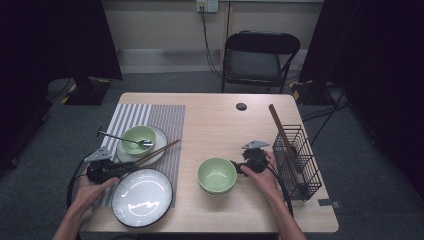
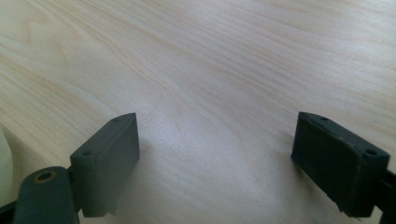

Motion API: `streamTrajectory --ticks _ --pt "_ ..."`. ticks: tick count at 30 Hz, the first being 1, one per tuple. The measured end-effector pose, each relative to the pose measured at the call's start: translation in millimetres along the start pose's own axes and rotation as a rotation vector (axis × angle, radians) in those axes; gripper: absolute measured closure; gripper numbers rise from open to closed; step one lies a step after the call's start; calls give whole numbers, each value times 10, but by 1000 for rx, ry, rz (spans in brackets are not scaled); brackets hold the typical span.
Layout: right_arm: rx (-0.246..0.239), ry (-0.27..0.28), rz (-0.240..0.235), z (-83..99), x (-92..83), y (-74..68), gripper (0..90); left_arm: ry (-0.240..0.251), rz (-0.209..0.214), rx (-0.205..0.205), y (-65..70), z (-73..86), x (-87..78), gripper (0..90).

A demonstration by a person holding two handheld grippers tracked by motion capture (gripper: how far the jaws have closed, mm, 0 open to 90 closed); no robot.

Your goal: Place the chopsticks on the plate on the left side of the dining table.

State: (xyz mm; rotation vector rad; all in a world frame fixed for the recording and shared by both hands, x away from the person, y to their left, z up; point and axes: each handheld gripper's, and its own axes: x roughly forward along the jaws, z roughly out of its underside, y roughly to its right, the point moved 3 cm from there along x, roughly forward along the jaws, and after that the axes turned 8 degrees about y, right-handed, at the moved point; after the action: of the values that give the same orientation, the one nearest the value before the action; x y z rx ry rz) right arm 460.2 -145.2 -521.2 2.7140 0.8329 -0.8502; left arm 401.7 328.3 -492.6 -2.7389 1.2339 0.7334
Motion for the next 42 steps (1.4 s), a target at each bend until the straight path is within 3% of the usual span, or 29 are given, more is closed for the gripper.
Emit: streamTrajectory --ticks 25,32,42 --pt "2 -1 3 0 0 -1 144 32 29 28 155 -240 11 809" --pt "1 -1 3 0 0 -2 143 36 70 -12 202 -356 159 849" --pt "1 -1 4 0 0 -2 144 -8 85 -5 255 -346 320 870"
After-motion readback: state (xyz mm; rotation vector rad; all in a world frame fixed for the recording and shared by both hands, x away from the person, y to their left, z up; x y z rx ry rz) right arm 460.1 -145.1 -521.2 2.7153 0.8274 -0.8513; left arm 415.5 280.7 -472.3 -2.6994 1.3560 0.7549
